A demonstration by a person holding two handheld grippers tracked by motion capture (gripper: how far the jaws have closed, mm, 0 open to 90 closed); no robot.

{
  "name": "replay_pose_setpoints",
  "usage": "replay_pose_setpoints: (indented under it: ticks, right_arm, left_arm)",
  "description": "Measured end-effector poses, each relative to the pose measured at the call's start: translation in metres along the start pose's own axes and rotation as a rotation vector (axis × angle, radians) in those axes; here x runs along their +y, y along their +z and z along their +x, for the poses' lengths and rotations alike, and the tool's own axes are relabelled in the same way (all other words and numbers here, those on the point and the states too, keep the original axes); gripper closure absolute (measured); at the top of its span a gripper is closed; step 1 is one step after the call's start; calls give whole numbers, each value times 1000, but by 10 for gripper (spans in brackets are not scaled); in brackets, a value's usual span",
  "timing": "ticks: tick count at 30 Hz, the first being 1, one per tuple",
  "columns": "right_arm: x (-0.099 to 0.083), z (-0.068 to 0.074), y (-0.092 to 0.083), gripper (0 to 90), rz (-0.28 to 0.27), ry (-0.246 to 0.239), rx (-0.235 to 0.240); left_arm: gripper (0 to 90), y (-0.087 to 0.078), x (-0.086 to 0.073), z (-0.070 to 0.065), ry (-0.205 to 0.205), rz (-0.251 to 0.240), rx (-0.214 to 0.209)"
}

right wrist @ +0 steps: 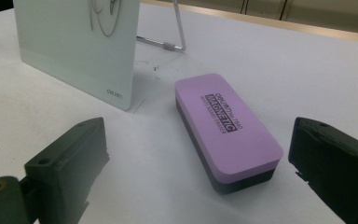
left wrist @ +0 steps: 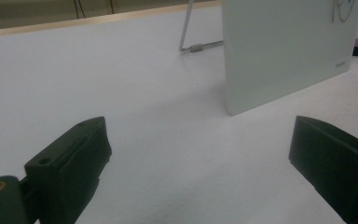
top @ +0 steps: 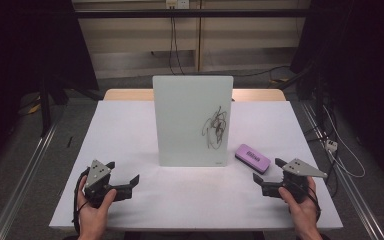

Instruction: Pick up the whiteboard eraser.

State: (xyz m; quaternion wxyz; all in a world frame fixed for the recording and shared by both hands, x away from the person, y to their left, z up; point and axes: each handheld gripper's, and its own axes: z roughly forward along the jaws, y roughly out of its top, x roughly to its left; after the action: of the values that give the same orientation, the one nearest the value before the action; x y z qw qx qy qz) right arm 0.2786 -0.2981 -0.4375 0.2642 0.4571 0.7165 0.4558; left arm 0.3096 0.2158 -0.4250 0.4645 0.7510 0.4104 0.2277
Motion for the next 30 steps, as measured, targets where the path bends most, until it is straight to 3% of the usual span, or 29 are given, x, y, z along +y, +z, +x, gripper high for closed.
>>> replay_pose_setpoints:
  ticks: [12,20,23,30]
  right_arm:
    - [-1,0,-1,44,0,2,9]
    - [-2,3,2,37,-17,-53,-21]
    - [-1,2,3,40,-12,-31,-15]
    - [9,2,4,36,-30,-34,-23]
  left_arm:
    - [51,1,-1,0,-18,4,10]
    - [50,1,-1,1,-21,9,12]
    - [50,1,-1,2,-19,13,11]
    - [50,0,-2,2,-16,12,13]
